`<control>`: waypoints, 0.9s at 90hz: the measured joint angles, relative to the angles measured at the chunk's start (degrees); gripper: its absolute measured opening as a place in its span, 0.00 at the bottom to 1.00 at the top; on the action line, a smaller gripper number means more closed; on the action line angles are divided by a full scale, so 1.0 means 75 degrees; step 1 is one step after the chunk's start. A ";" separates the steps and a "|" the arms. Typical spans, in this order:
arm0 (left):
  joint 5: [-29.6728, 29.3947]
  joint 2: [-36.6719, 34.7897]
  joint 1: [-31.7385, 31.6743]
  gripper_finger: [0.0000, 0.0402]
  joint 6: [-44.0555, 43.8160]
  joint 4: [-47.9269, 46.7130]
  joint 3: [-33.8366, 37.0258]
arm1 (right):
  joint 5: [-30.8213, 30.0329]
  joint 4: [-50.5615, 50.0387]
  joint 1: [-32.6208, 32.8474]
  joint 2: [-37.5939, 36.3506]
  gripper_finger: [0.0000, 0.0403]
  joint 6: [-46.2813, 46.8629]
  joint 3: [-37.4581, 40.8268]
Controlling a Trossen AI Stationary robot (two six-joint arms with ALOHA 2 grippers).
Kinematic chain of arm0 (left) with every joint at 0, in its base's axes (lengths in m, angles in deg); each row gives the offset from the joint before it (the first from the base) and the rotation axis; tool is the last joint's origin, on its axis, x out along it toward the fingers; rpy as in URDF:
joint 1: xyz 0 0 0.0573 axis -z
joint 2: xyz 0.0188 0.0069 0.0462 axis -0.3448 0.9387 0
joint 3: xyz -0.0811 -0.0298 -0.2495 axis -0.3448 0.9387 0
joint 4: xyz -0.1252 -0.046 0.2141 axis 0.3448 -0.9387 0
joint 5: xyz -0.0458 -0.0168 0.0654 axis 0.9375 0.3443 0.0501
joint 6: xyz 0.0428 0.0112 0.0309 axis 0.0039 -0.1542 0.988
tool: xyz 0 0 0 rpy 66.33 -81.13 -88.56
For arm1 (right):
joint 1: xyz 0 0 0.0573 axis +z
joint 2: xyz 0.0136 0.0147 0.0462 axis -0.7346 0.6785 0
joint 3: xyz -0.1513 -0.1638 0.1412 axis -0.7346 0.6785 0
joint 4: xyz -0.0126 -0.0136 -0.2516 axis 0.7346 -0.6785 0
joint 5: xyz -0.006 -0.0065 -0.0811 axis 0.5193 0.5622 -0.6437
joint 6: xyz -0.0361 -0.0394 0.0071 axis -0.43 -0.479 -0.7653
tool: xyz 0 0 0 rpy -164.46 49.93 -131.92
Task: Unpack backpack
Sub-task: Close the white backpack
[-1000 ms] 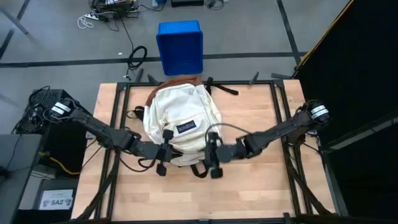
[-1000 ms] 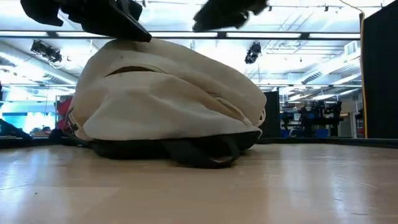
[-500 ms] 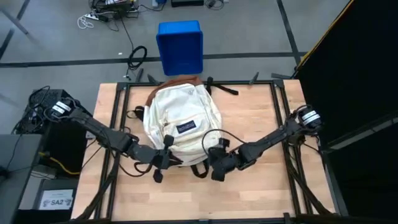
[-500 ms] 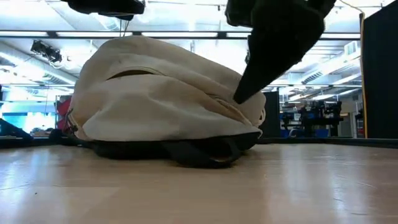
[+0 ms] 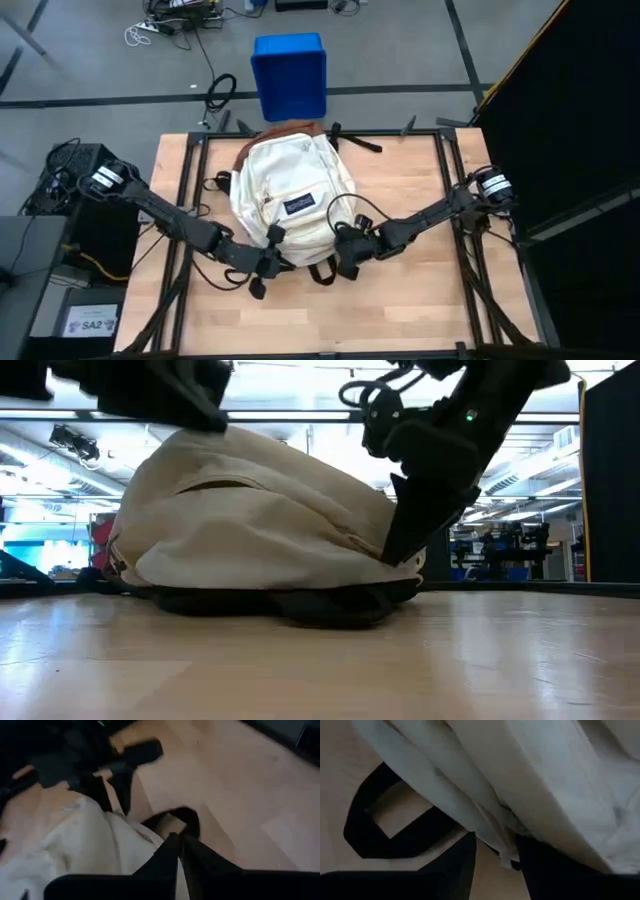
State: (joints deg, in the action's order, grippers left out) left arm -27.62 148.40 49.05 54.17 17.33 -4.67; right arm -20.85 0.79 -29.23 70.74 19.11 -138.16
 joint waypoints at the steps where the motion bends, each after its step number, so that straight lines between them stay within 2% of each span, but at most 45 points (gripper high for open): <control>1: 0.0000 0.0026 0.0000 0.00 0.0000 0.0002 0.0000 | 0.0002 0.0022 -0.0012 0.0000 0.31 -0.0005 0.0014; 18: -0.0119 0.0176 0.0000 0.00 0.0006 0.0203 0.0000 | 0.0019 0.0044 -0.0217 0.0000 0.29 -0.0086 0.0150; 40: -0.0406 0.0178 0.0000 0.00 0.0276 0.0209 0.0000 | 0.0231 0.0140 -0.0251 -0.0031 0.02 -0.0530 0.0070; 63: -0.0428 0.0178 -0.0006 0.01 0.0747 0.0505 -0.0003 | 0.0859 0.0424 -0.0112 -0.0067 0.01 -0.0808 -0.0585; 81: -0.0428 0.0206 -0.0030 0.13 0.0882 0.0893 -0.0003 | 0.1240 0.1044 -0.0056 -0.0079 0.00 -0.1327 -0.1054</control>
State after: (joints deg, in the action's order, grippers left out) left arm -30.83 149.95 48.82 60.79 24.03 -4.69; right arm -11.55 8.62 -29.64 70.15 9.15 -146.06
